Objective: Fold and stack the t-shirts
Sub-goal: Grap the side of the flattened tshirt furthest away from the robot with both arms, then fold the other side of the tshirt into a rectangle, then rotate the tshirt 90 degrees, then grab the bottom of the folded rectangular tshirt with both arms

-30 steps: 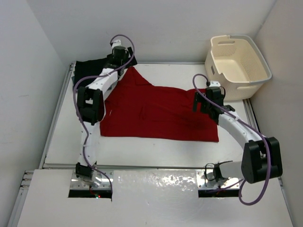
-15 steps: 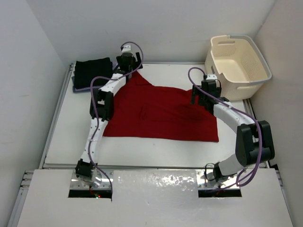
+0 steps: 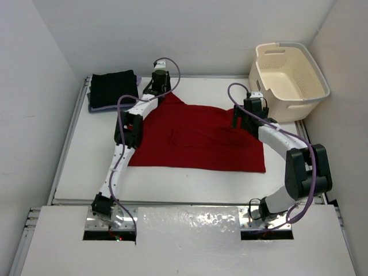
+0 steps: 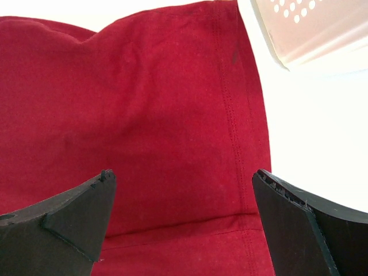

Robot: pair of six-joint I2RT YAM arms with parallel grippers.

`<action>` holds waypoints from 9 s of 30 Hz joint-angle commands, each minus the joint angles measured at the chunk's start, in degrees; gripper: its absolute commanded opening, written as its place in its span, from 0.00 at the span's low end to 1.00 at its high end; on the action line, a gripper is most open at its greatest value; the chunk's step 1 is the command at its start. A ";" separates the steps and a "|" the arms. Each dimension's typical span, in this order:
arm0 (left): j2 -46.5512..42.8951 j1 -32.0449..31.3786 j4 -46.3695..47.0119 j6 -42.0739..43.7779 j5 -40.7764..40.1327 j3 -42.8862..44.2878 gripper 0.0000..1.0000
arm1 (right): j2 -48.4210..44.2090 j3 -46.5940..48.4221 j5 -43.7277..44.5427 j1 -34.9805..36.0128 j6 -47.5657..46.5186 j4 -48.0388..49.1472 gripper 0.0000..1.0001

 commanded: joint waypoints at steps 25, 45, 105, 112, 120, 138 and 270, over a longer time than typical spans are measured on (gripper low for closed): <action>-28.99 -0.62 9.20 0.10 -8.41 -29.83 0.00 | 29.78 40.37 20.84 1.32 12.24 -14.27 0.99; -37.08 -0.80 8.41 -3.15 -3.75 -41.17 0.00 | 49.48 56.25 28.07 0.36 13.74 -23.60 0.91; -86.47 -9.06 -17.17 -30.83 -12.19 -91.00 0.00 | 16.44 13.17 19.89 0.18 3.10 4.35 0.00; -90.25 -10.90 -21.30 -31.72 -11.65 -92.15 0.00 | 13.18 8.95 20.68 0.26 2.93 4.96 0.00; -91.22 -12.92 -21.31 -32.95 -7.10 -99.96 0.00 | 9.15 1.66 22.00 0.18 9.34 2.42 0.01; -87.28 -15.30 -12.25 -27.85 -3.21 -94.90 1.00 | -5.81 -9.43 3.97 0.18 5.85 9.59 0.99; -107.56 -24.17 -14.45 -41.74 20.43 -125.37 0.00 | -17.76 -30.87 -18.44 44.12 0.99 3.82 0.31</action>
